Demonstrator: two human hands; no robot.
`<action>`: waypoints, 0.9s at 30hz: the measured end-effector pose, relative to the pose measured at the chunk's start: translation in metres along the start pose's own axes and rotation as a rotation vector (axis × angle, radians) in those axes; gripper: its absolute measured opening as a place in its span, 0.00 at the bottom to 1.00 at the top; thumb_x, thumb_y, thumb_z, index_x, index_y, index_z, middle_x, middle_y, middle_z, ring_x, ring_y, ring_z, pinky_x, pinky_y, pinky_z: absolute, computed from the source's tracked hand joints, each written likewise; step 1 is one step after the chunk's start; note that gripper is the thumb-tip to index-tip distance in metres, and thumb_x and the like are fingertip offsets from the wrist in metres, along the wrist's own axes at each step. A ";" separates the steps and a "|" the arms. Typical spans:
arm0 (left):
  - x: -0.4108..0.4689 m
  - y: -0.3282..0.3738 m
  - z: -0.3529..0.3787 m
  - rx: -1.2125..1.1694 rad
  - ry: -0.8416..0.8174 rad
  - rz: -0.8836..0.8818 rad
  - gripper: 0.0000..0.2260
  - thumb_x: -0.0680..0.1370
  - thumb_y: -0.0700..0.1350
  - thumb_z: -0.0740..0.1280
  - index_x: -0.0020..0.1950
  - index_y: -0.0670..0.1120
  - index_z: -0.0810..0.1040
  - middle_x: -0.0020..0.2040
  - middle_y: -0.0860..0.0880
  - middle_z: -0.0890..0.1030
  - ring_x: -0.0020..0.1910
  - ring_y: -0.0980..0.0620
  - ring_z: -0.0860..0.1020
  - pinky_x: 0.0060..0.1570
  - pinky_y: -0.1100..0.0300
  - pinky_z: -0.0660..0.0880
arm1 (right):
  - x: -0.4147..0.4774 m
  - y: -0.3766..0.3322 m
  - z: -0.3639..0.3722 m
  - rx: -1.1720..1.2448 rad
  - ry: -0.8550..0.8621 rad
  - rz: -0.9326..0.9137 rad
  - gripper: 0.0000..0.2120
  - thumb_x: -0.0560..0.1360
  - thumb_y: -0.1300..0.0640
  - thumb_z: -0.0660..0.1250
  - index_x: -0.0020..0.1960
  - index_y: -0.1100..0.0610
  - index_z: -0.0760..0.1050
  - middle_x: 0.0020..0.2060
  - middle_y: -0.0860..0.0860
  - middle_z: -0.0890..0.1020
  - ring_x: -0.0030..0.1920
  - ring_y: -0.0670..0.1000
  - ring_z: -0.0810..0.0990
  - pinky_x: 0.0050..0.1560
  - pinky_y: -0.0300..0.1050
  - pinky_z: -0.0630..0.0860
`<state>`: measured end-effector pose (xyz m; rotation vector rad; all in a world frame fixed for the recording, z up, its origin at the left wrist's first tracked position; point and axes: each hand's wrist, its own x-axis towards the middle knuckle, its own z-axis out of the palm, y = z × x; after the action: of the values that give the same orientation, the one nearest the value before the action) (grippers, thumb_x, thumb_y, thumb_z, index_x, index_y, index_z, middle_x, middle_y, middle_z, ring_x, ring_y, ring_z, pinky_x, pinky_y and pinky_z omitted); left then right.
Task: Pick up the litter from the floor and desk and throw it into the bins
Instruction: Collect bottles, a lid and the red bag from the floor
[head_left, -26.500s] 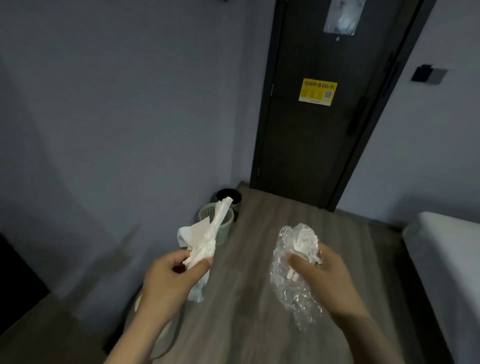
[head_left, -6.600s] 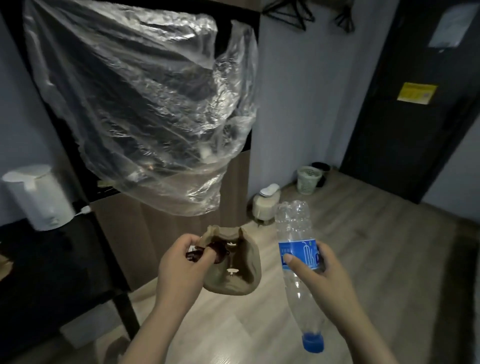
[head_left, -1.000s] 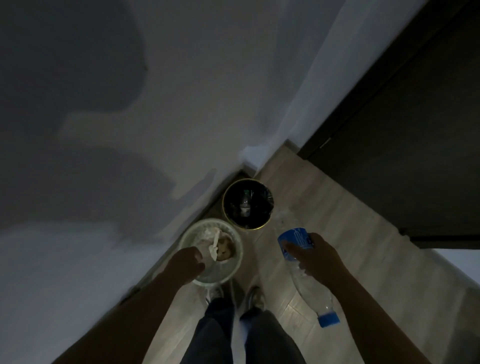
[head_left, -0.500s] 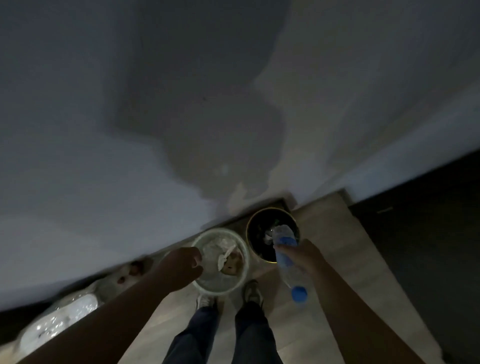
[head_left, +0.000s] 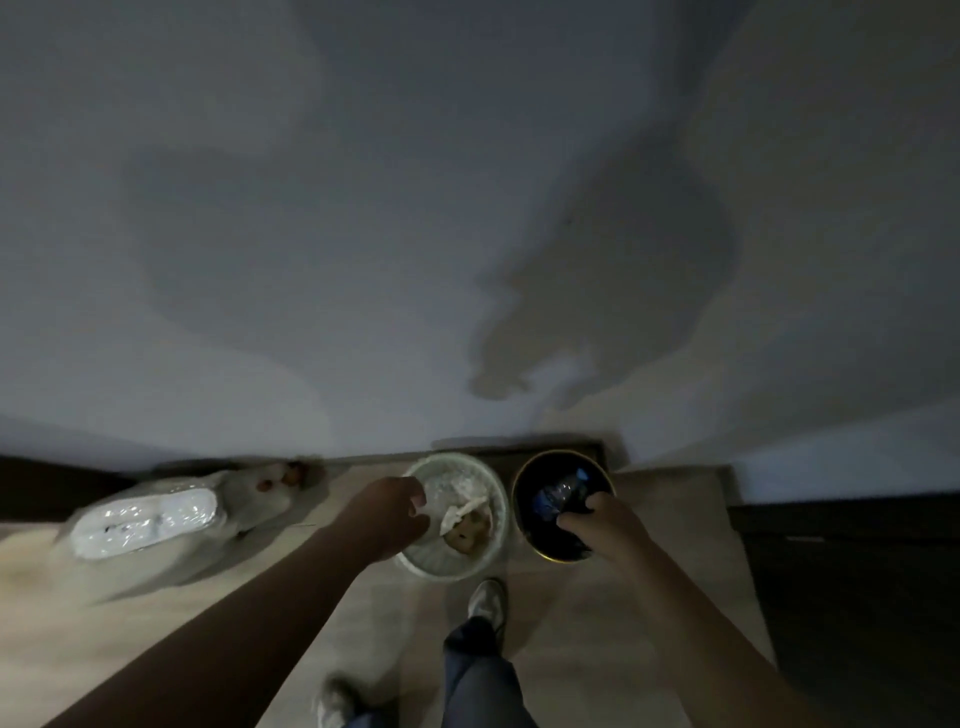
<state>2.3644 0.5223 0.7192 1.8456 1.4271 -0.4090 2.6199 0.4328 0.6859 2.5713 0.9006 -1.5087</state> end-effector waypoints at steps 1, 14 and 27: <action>-0.007 -0.007 -0.005 -0.014 0.009 -0.005 0.12 0.75 0.49 0.68 0.57 0.48 0.78 0.54 0.49 0.80 0.54 0.51 0.78 0.50 0.64 0.70 | -0.010 -0.011 0.004 -0.031 -0.003 -0.036 0.21 0.71 0.47 0.69 0.56 0.61 0.74 0.54 0.59 0.80 0.57 0.58 0.79 0.46 0.42 0.69; -0.203 -0.220 -0.056 -0.208 0.273 -0.243 0.18 0.76 0.53 0.66 0.64 0.50 0.74 0.60 0.50 0.78 0.58 0.50 0.77 0.59 0.57 0.73 | -0.193 -0.226 0.169 -0.472 -0.090 -0.576 0.25 0.74 0.48 0.67 0.68 0.56 0.67 0.64 0.54 0.74 0.62 0.54 0.75 0.60 0.47 0.73; -0.446 -0.469 -0.048 -0.626 0.666 -0.614 0.19 0.77 0.53 0.64 0.68 0.51 0.70 0.62 0.51 0.76 0.59 0.53 0.76 0.57 0.60 0.73 | -0.416 -0.392 0.440 -0.872 -0.299 -1.120 0.29 0.71 0.47 0.69 0.71 0.47 0.67 0.63 0.48 0.75 0.61 0.49 0.74 0.60 0.45 0.73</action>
<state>1.7755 0.2949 0.8705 1.0315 2.2496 0.3900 1.9277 0.4323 0.8893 1.1563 2.4119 -1.0662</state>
